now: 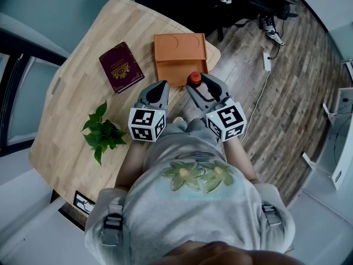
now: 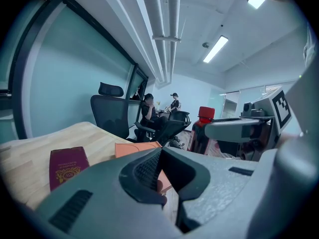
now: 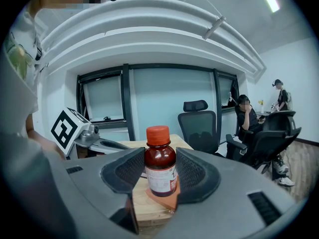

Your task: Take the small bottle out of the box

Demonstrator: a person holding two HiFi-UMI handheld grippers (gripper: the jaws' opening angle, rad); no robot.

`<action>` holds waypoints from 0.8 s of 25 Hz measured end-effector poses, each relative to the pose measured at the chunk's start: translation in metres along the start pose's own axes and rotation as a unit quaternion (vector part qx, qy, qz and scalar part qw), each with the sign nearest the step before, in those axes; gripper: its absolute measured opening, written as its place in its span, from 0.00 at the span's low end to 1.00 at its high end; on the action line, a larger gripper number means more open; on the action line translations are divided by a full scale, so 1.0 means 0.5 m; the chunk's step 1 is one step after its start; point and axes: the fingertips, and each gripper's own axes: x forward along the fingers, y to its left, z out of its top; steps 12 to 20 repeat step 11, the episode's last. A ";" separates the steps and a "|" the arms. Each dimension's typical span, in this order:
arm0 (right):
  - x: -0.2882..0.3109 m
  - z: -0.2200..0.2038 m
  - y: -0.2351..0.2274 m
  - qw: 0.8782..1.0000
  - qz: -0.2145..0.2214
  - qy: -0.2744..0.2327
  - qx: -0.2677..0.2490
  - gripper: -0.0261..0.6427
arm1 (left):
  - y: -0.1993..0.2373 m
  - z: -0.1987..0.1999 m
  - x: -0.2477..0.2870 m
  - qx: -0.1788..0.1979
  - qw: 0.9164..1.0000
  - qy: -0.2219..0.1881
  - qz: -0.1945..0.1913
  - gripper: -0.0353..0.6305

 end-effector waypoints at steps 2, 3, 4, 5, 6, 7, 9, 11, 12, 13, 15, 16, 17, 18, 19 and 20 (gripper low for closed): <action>-0.001 0.000 0.000 1.000 -0.001 0.001 0.000 0.33 | -0.001 0.000 -0.001 0.000 1.000 0.000 0.000 0.06; -0.002 -0.001 0.000 1.000 -0.002 0.001 0.000 0.33 | -0.001 0.000 -0.001 0.000 1.000 0.000 0.000 0.06; -0.002 -0.002 0.000 1.000 -0.003 0.002 -0.001 0.33 | -0.001 0.000 -0.002 0.000 1.000 0.000 -0.001 0.06; -0.001 -0.003 -0.001 1.000 -0.004 0.003 -0.001 0.33 | 0.000 -0.001 -0.002 0.000 1.000 -0.001 -0.001 0.06; 0.000 -0.005 -0.001 1.000 -0.005 0.003 0.000 0.33 | 0.001 -0.002 -0.001 0.000 1.000 -0.001 -0.001 0.06; 0.001 -0.005 -0.002 1.000 -0.005 0.003 -0.001 0.33 | 0.003 -0.002 -0.001 0.000 1.000 -0.001 -0.001 0.06; 0.002 -0.006 -0.002 1.000 -0.007 0.003 -0.001 0.33 | 0.005 -0.003 -0.002 -0.001 1.000 -0.002 -0.001 0.06; 0.003 -0.006 -0.003 1.000 -0.009 0.004 -0.002 0.33 | 0.007 -0.003 -0.003 -0.001 1.000 -0.002 -0.001 0.06; 0.003 -0.006 -0.003 1.000 -0.009 0.004 -0.002 0.33 | 0.007 -0.003 -0.003 -0.001 1.000 -0.002 -0.001 0.06; 0.003 -0.006 -0.003 1.000 -0.009 0.004 -0.002 0.33 | 0.007 -0.003 -0.003 -0.001 1.000 -0.002 -0.001 0.06; 0.003 -0.006 -0.003 1.000 -0.009 0.004 -0.002 0.33 | 0.007 -0.003 -0.003 -0.001 1.000 -0.002 -0.001 0.06; 0.003 -0.006 -0.003 1.000 -0.009 0.004 -0.002 0.33 | 0.007 -0.003 -0.003 -0.001 1.000 -0.002 -0.001 0.06; 0.003 -0.006 -0.003 1.000 -0.009 0.004 -0.002 0.33 | 0.007 -0.003 -0.003 -0.001 1.000 -0.002 -0.001 0.06; 0.003 -0.006 -0.003 1.000 -0.009 0.004 -0.002 0.33 | 0.007 -0.003 -0.003 -0.001 1.000 -0.002 -0.001 0.06; 0.003 -0.006 -0.003 1.000 -0.009 0.004 -0.002 0.33 | 0.007 -0.003 -0.003 -0.001 1.000 -0.002 -0.001 0.06; 0.003 -0.006 -0.003 1.000 -0.009 0.004 -0.002 0.33 | 0.007 -0.003 -0.003 -0.001 1.000 -0.002 -0.001 0.06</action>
